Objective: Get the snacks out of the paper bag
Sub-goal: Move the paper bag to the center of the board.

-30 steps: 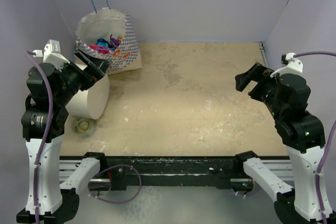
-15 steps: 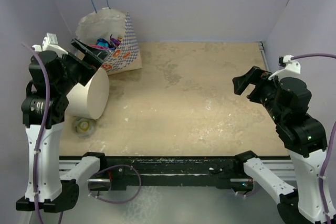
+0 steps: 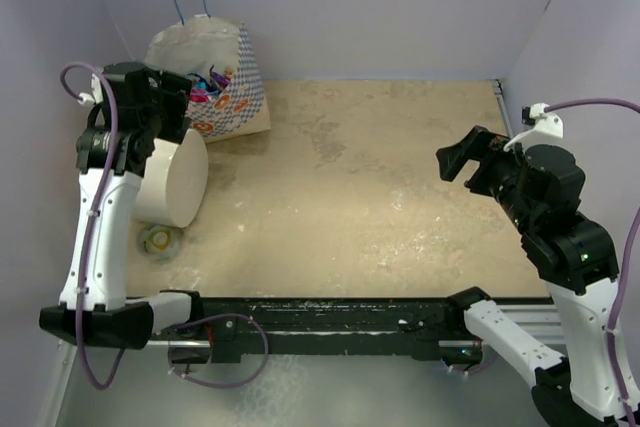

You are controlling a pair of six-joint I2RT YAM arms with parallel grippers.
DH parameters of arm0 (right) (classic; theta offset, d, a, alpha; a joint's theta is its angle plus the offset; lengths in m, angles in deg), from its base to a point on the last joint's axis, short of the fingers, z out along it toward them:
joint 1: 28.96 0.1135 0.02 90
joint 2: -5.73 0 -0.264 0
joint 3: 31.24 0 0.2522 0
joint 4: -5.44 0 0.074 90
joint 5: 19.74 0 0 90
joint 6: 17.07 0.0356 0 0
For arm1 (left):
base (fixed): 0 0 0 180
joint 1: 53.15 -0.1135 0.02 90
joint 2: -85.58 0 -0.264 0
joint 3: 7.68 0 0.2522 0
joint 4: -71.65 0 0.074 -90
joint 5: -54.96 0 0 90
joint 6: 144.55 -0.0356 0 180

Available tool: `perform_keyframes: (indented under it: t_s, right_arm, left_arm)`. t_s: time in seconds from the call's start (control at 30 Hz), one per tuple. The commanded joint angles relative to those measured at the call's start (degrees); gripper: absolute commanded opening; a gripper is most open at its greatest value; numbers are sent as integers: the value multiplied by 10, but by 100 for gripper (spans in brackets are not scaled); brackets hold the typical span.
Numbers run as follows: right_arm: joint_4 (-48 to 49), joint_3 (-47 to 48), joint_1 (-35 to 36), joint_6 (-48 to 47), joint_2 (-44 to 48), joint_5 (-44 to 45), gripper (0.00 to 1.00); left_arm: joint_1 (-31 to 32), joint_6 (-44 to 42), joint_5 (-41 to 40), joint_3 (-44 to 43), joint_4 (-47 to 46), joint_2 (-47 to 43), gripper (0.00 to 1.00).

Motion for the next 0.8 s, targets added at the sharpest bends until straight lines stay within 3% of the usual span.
perform_keyframes:
  t_s: [0.0,0.3,0.43,0.57,0.77]
  right_arm:
    - [25,1,3,4,11,11,99]
    - [29,4,3,6,25,30,100]
    - [29,-3,3,7,27,31,100]
    - [31,-9,2,9,26,28,100]
    - [34,-21,3,13,27,21,100]
  left_arm:
    - [-1,41,-40,-62,-48,60,86]
    - [-1,152,-78,-160,76,177,76]
    - [-1,157,-62,-160,50,201,60]
    - [1,134,-21,-148,-2,214,52]
    - [28,102,10,-104,-68,201,20]
